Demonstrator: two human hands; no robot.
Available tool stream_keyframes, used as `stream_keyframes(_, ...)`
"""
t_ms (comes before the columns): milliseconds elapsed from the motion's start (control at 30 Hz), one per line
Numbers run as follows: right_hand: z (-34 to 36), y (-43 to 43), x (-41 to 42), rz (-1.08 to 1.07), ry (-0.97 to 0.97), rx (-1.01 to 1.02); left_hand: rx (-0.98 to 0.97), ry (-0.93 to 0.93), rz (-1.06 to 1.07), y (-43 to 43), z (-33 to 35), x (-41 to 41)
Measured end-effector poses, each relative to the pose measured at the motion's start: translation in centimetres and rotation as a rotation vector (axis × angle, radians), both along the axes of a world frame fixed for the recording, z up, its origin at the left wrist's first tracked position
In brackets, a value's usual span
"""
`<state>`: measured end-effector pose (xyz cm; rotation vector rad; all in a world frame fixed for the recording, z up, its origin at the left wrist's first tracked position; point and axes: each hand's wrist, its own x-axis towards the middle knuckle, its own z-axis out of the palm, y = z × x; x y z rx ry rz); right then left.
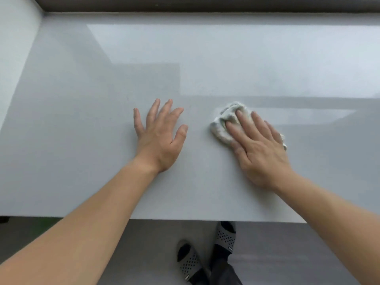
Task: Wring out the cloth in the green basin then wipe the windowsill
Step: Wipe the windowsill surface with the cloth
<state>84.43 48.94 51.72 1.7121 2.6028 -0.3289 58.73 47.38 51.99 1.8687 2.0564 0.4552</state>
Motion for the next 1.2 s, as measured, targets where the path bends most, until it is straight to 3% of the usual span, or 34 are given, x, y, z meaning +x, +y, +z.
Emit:
stream_keyframes(100, 0.0, -1.7, -2.4, -0.251, 0.018, 0.007, 0.03, -0.088, 0.035, -3.0, 0.0, 1.3)
stream_keyframes(200, 0.0, -8.7, -3.8, 0.044, 0.015, 0.03, -0.018, -0.135, 0.038, -4.6, -0.3, 1.6)
stream_keyframes(333, 0.0, -10.7, -0.6, 0.337, -0.004, 0.008, -0.041, 0.046, -0.014, -4.9, -1.0, 1.7)
stream_keyframes(400, -0.1, -8.8, 0.7, 0.202, -0.014, 0.012, -0.059, 0.135, -0.025, -5.0, -1.3, 1.9)
stream_keyframes(500, 0.1, -7.8, 0.3, -0.241, 0.039, -0.024, -0.07, 0.186, -0.031, -5.1, -1.4, 2.2)
stream_keyframes(533, 0.0, -8.7, -0.5, -0.274, 0.028, -0.014, -0.069, 0.192, -0.027, -5.0, -1.5, 2.1)
stream_keyframes(667, 0.1, -13.4, 0.0, 0.133, -0.005, 0.009, -0.079, 0.18, -0.01, -5.0, -1.2, 2.2)
stream_keyframes(733, 0.2, -12.1, 3.3, 0.214, -0.025, -0.025, -0.084, 0.176, 0.005, -4.8, -1.2, 2.4)
stream_keyframes(833, 0.0, -7.7, 8.1, -0.127, -0.003, -0.016, -0.043, 0.224, 0.042, -4.6, -1.0, 3.5)
stream_keyframes(933, 0.1, -5.8, 7.2, -0.439, -0.008, -0.037, 0.004, 0.167, -0.003, -3.3, -0.6, 5.9)
stream_keyframes(967, 0.1, -6.5, 6.1, -0.386, -0.028, -0.01, -0.013, 0.117, -0.027, -2.5, -0.4, 6.9)
stream_keyframes(1033, 0.0, -9.0, 4.7, -0.076, -0.031, 0.017, -0.071, 0.056, -0.034, -0.9, -0.4, 8.8)
stream_keyframes(1100, 0.2, -9.4, 6.1, 0.174, -0.023, 0.005, -0.12, 0.104, -0.018, 0.2, -0.8, 9.6)
stream_keyframes(1133, 0.2, -8.0, 7.2, 0.211, -0.024, 0.003, -0.129, 0.152, -0.015, 0.3, -1.1, 9.7)
stream_keyframes(1200, -0.1, -3.8, 9.1, 0.086, -0.038, 0.009, -0.128, 0.214, -0.018, 0.1, -1.5, 9.7)
